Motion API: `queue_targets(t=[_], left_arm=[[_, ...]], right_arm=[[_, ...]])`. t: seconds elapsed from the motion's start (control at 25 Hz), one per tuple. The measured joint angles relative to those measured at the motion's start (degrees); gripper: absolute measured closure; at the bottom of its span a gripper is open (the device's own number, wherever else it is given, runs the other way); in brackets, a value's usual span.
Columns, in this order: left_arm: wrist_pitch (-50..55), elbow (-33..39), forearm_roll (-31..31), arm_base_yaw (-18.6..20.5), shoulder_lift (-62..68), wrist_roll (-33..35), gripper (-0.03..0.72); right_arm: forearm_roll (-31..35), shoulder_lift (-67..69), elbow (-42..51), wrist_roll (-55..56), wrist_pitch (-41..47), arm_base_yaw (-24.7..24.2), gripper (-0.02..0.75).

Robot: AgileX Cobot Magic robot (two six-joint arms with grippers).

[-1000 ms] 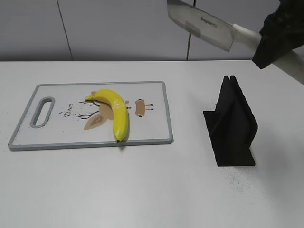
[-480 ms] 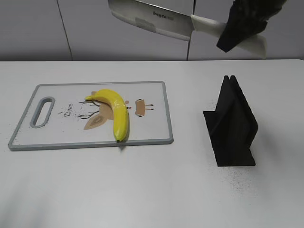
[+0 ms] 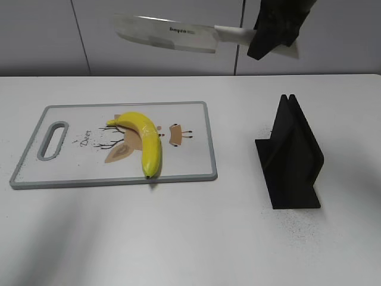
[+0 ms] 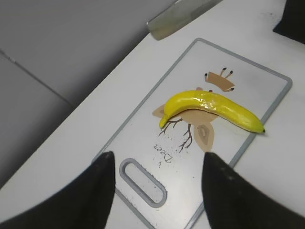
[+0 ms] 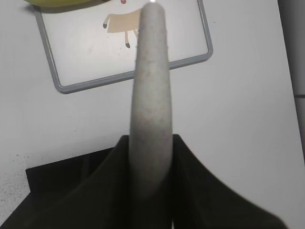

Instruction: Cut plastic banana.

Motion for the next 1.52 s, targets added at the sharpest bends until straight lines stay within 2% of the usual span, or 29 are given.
queue_targets(t=[0.12, 0.24, 0.4, 0.64, 0.88, 1.24, 1.32, 1.4, 1.48, 1.52], left_arm=[[2.19, -4.13, -2.59, 0.00, 5.63, 7.66, 0.125], [3.74, -7.70, -3.36, -0.43, 11.04, 11.92, 0.125], [4.18, -11.64, -3.36, -3.64, 17.34, 16.21, 0.125], [3.92, -14.30, -0.72, -8.28, 26.93, 18.51, 0.125], [1.69, -14.30, 0.18, -9.71, 33.65, 20.60, 0.125], [-1.62, -14.63, 0.23, -9.78, 36.13, 21.96, 0.164], [-1.80, -14.67, 0.23, -9.78, 36.50, 22.02, 0.197], [-1.99, -14.67, 0.23, -9.78, 36.71, 22.06, 0.267], [-1.94, -14.67, 0.23, -9.78, 36.76, 22.06, 0.392], [-1.94, -14.67, 0.23, -9.78, 36.76, 22.06, 0.484]], right_arm=[[-0.55, 1.88, -1.08, -2.59, -0.05, 0.57, 0.545], [-0.90, 3.77, -1.46, -5.57, -0.05, 1.87, 0.545], [-1.08, 6.83, -2.15, -9.34, -0.09, 4.03, 0.545], [-0.80, 10.15, -5.68, -10.37, -0.20, 4.84, 0.545], [-0.80, 10.14, -5.85, -10.97, -0.20, 4.84, 0.545], [2.01, 10.14, -5.85, -12.29, -0.20, 4.84, 0.545], [2.11, 10.16, -5.85, -12.46, -0.20, 4.84, 0.545], [2.36, 10.47, -5.92, -12.46, -0.20, 4.84, 0.545], [2.80, 10.97, -5.97, -12.52, -0.20, 4.84, 0.545], [3.20, 11.21, -5.97, -12.64, -0.20, 4.84, 0.545]])
